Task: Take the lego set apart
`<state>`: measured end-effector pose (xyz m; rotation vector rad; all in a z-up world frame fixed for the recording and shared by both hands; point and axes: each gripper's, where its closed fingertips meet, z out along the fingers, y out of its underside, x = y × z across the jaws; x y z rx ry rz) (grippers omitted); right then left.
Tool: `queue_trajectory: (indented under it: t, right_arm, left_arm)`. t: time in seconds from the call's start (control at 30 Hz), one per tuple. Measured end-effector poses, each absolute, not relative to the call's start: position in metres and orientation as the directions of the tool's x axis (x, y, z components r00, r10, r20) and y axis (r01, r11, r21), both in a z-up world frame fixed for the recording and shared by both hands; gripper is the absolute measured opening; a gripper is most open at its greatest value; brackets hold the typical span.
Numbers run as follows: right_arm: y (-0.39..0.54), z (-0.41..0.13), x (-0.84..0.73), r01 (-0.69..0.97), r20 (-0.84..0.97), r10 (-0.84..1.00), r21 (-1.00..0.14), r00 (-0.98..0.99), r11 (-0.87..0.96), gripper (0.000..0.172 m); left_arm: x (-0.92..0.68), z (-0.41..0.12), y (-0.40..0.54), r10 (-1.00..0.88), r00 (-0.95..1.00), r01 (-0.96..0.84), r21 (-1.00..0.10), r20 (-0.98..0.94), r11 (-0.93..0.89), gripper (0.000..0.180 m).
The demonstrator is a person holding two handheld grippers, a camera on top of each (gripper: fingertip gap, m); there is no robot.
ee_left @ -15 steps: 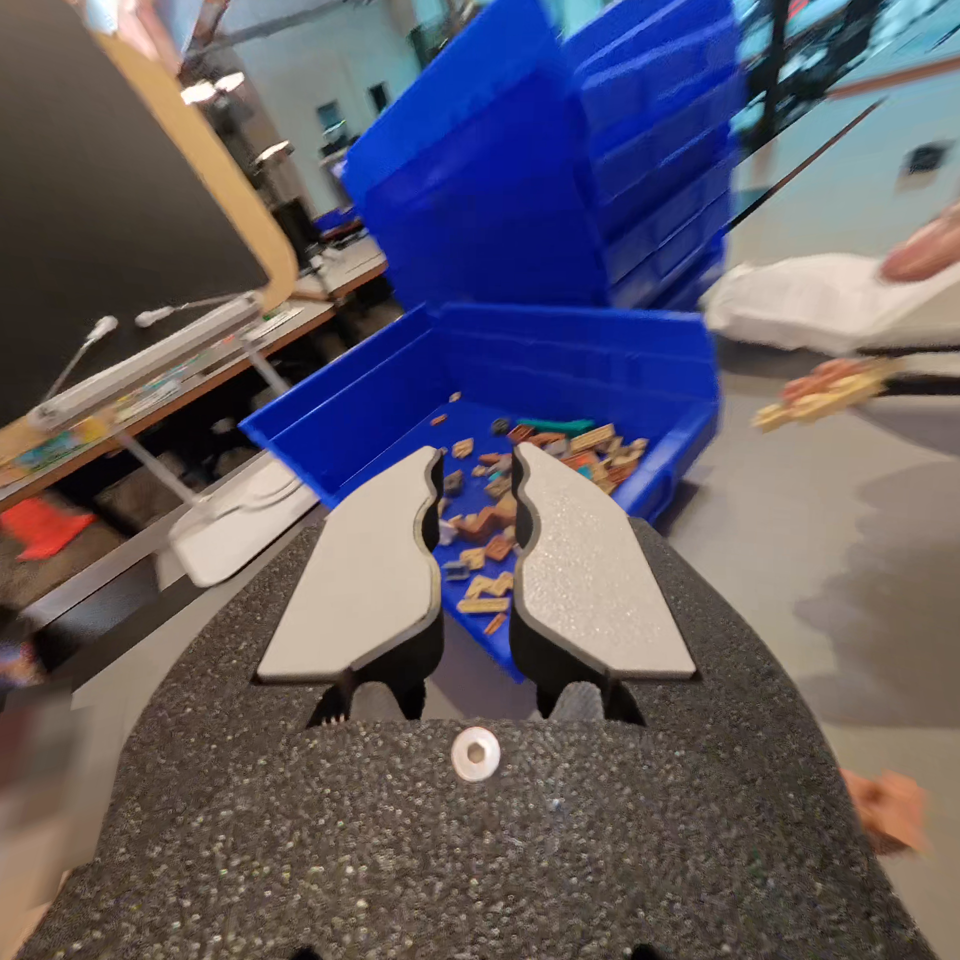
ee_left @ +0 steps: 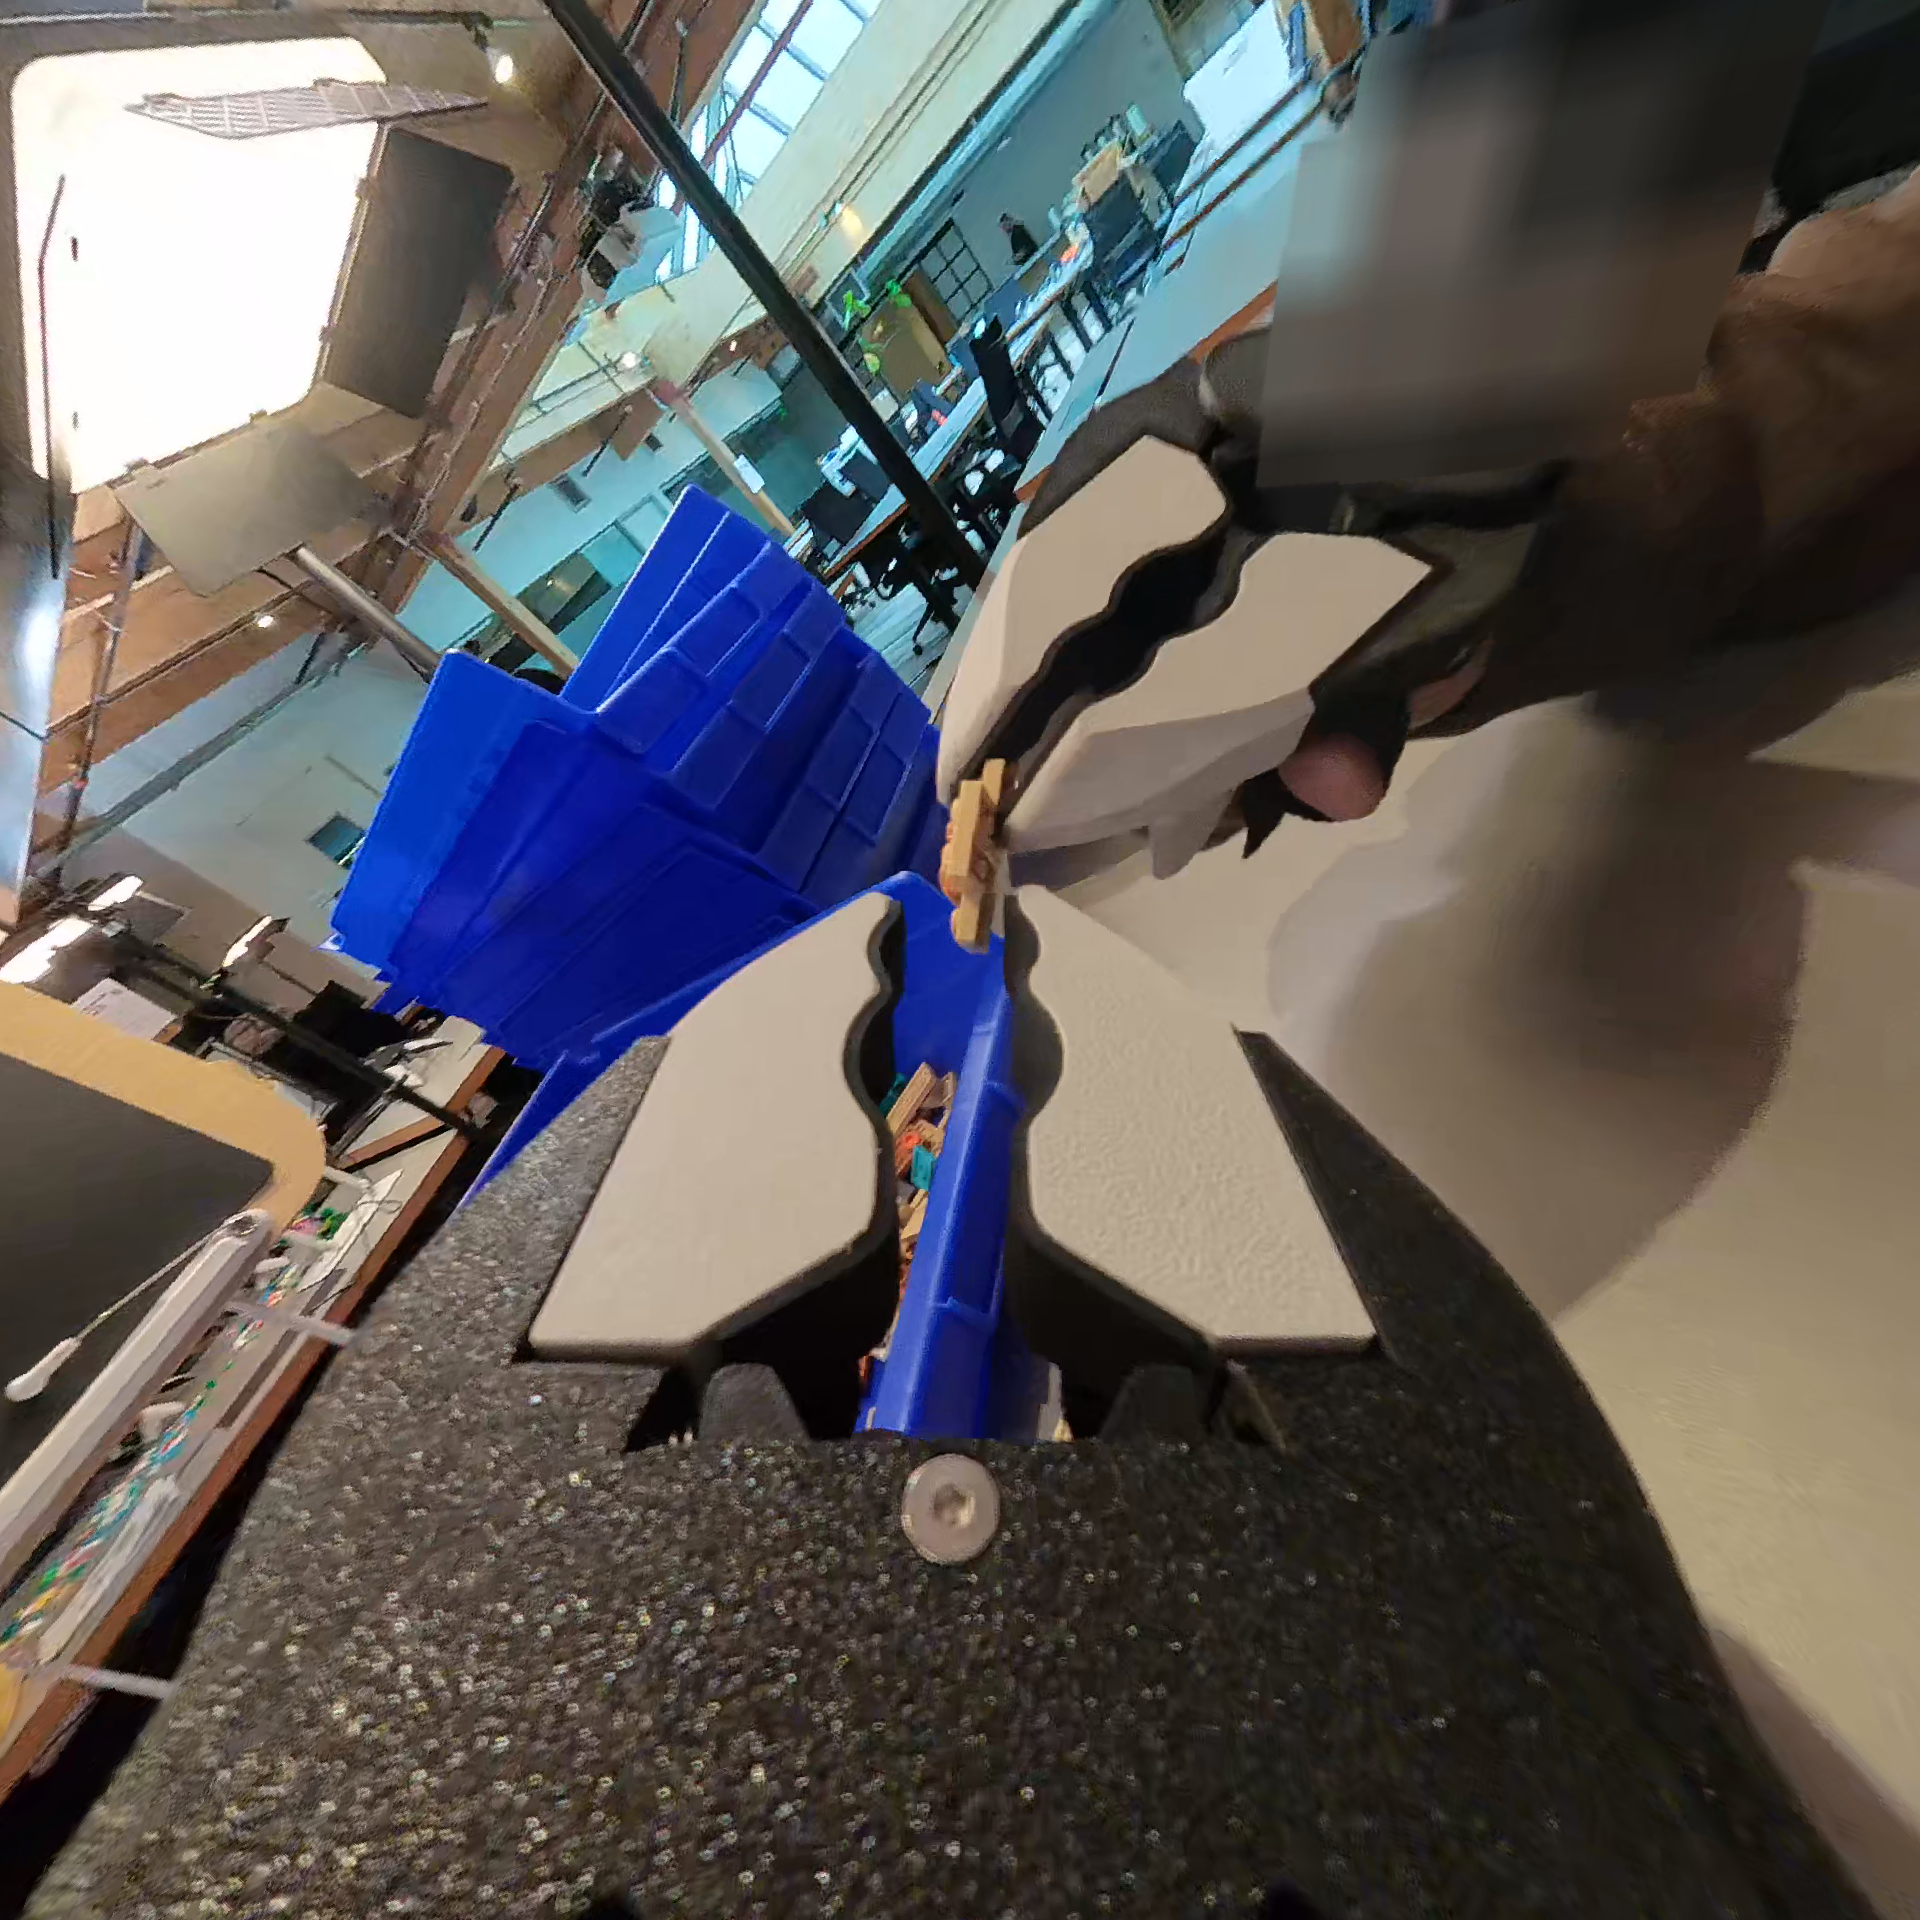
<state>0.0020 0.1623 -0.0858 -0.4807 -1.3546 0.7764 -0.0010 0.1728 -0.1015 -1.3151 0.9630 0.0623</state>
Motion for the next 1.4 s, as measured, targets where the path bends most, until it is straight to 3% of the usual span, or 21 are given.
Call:
queue_trajectory:
  t: [0.17, 0.33, 0.53, 0.87, 1.07, 1.23, 1.4]
  right_arm:
    - [0.158, -0.084, 0.004, -0.267, 0.566, 0.822, -0.804, -0.066, 0.532, 0.006]
    - [0.159, -0.085, 0.004, -0.255, 0.578, 0.814, -0.798, -0.066, 0.546, 0.007]
    - [0.168, -0.087, 0.001, -0.173, 0.711, 0.700, -0.683, 0.069, 0.710, 0.007]
    - [0.178, -0.081, 0.000, -0.016, 0.852, 0.428, -0.444, 0.303, 0.896, 0.006]
    - [0.206, -0.077, -0.006, 0.052, 0.798, 0.485, -0.535, 0.357, 0.843, 0.007]
    - [0.273, -0.100, -0.039, 0.375, 0.790, 0.485, -0.608, 0.375, 0.700, 0.015]
    - [0.267, -0.116, -0.046, 0.347, 0.731, 0.624, -0.681, 0.276, 0.645, 0.025]
  left_arm:
    - [0.005, -0.097, 0.166, -0.546, 0.644, -0.437, -0.843, -0.536, 0.314, 0.008]
    - [0.006, -0.098, 0.166, -0.580, 0.652, -0.405, -0.871, -0.489, 0.279, 0.006]
    - [0.001, -0.100, 0.174, -0.502, 0.671, -0.488, -0.835, -0.546, 0.255, 0.005]
    - [-0.002, -0.092, 0.182, -0.407, 0.755, -0.457, -0.858, -0.513, 0.233, 0.005]
    - [-0.016, -0.091, 0.189, -0.381, 0.810, -0.406, -0.895, -0.446, 0.184, 0.005]
    - [-0.025, -0.095, 0.193, -0.443, 0.849, -0.262, -0.957, -0.288, 0.121, 0.005]
    - [-0.034, -0.096, 0.193, -0.439, 0.849, -0.270, -0.956, -0.294, 0.118, 0.005]
